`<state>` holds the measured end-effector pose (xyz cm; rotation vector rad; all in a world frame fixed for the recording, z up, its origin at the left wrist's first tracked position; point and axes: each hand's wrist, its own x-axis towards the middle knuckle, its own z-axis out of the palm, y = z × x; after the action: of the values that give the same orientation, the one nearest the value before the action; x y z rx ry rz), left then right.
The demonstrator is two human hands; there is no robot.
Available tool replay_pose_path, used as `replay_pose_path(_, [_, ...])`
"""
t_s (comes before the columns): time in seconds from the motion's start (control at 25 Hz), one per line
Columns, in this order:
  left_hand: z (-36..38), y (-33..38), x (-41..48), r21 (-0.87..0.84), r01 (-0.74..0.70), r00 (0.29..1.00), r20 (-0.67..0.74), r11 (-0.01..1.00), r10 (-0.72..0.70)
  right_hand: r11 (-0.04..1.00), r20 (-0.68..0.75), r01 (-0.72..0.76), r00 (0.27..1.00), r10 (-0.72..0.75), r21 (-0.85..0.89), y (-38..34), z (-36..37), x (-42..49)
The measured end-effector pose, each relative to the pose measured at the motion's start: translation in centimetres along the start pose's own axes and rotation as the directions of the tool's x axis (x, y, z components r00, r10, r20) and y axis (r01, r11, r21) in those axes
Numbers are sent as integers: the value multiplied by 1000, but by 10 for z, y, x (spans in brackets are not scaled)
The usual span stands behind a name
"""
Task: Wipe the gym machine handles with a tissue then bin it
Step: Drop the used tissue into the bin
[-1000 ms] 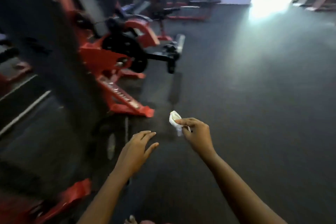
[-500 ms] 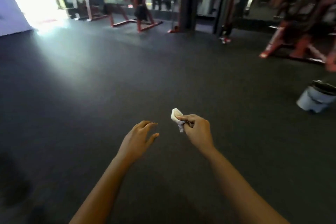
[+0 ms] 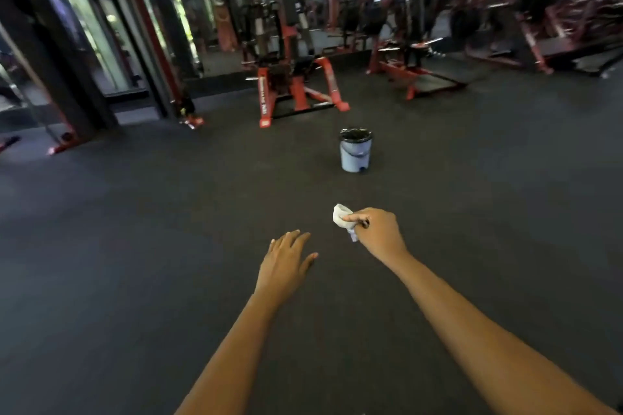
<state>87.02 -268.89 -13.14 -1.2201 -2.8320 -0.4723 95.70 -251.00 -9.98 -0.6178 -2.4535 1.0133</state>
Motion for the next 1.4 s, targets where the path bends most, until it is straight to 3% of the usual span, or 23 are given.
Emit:
replay_pose_path(0.28, [26,46,233,-33,-146,981,121,989,149,995,-143,-49,989,37,-82,70,-65,185])
replay_pose_path(0.48, [30,59,390,-56,-163,980,103,985,168,988,-221,-100,973,73,-114,119,-100,322])
replay_pose_path(0.76, [67,35,604,-106,-182,980,57,978,189,989,-172,-113,980,94,-98,175,-77,521])
replay_pose_path(1.0, [95,-6,787,-56,-165,974,146,985,171,979,-179,-195,967,181,-63,208,-56,694])
replay_pose_path(1.2, [126,-18,912,-111,-161,968,175,981,178,946,-158,-283,953,259,-156,253,-54,807])
replay_pose_path(1.4, [178,-28,1037,-152,-104,965,224,983,137,936,-97,-275,961,259,-222,326,-38,920])
